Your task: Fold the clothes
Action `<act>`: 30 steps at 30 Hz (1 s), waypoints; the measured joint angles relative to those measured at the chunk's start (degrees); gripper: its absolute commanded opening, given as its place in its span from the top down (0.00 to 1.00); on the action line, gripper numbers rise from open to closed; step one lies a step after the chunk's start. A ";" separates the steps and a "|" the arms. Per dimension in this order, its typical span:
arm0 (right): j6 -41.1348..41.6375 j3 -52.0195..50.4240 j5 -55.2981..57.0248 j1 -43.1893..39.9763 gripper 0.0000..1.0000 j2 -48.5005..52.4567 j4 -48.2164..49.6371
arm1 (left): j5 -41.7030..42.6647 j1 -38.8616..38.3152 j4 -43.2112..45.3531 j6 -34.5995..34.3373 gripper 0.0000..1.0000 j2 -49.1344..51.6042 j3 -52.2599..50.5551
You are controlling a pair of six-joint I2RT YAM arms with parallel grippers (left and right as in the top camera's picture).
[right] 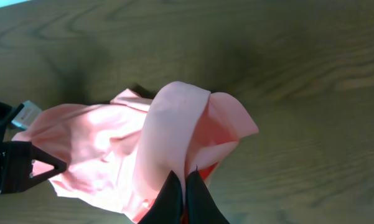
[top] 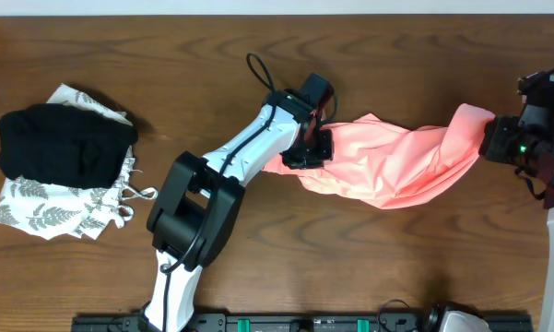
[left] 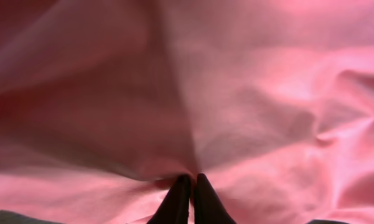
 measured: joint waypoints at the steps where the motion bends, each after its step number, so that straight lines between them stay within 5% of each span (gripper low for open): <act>1: 0.02 0.00 0.00 0.00 0.99 0.00 0.00 | -0.63 0.04 -0.46 0.17 0.94 0.00 0.00; 8: 0.00 0.00 0.00 0.00 0.99 0.02 -0.11 | -6.32 3.39 -6.71 2.82 0.94 -4.63 0.90; 13: 0.00 0.00 0.17 0.00 0.99 0.02 -0.46 | -11.69 8.22 -6.69 4.98 0.94 -18.25 4.55; 16: 0.02 0.00 0.22 0.00 0.99 0.02 -0.46 | -13.77 9.40 -6.58 6.56 0.67 -27.96 7.08; 20: 0.02 0.00 0.22 0.00 0.99 0.02 -0.44 | -14.45 8.98 -8.04 5.60 0.49 -33.97 8.26; 30: 0.02 0.00 0.26 0.00 0.99 0.02 -0.68 | -5.97 8.61 -5.07 1.25 0.38 -13.88 -1.92</act>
